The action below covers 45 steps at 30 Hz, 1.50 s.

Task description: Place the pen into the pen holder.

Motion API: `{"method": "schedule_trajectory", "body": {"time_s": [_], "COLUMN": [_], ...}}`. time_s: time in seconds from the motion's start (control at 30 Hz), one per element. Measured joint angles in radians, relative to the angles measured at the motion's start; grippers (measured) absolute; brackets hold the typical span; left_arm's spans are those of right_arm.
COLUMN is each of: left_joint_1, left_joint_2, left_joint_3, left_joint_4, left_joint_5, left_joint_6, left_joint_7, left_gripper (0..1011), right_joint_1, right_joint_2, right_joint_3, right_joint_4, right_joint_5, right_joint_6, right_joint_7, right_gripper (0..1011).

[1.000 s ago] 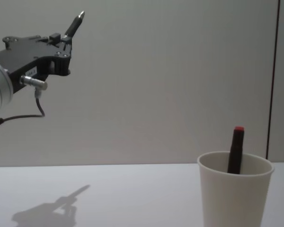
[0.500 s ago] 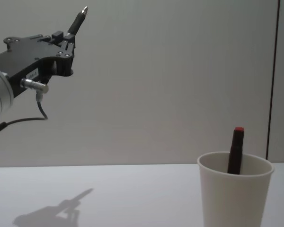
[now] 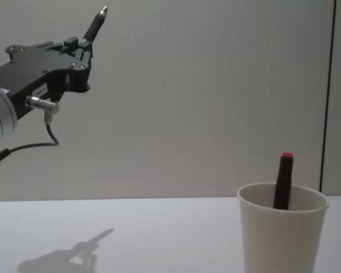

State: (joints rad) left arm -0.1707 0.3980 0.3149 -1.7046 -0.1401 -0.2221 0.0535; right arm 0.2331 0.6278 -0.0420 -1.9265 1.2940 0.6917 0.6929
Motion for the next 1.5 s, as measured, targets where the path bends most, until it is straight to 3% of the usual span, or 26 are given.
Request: {"method": "schedule_trajectory", "body": {"time_s": [0.17, 0.3, 0.6, 1.1, 1.5], "left_joint_1": [0.001, 0.002, 0.002, 0.003, -0.001], "left_joint_2": [0.0, -0.001, -0.001, -0.001, -0.004], "left_joint_3": [0.0, 0.0, 0.0, 0.0, -0.001], "left_joint_4": [0.001, 0.001, 0.001, 0.001, 0.0], "left_joint_5": [-0.001, -0.001, -0.002, -0.002, 0.002], "left_joint_6": [-0.004, -0.005, -0.008, -0.009, -0.017], "left_joint_7": [-0.002, -0.002, -0.003, -0.004, -0.038], "left_gripper": [132, 132, 132, 132, 132], "right_joint_1": [0.009, 0.015, 0.032, 0.103, 0.21], "right_joint_2": [-0.008, -0.008, 0.002, -0.014, -0.117], "right_joint_3": [-0.016, -0.025, -0.039, -0.076, -0.142], "right_joint_4": [-0.01, -0.01, 0.007, 0.093, 0.227], "right_joint_5": [0.065, 0.087, 0.094, 0.021, -0.038], "right_joint_6": [0.018, 0.02, -0.006, -0.086, -0.132], "right_joint_7": [0.007, 0.009, -0.007, -0.101, -0.239], "right_gripper": [1002, 1002, 1002, 1002, 1002]}}
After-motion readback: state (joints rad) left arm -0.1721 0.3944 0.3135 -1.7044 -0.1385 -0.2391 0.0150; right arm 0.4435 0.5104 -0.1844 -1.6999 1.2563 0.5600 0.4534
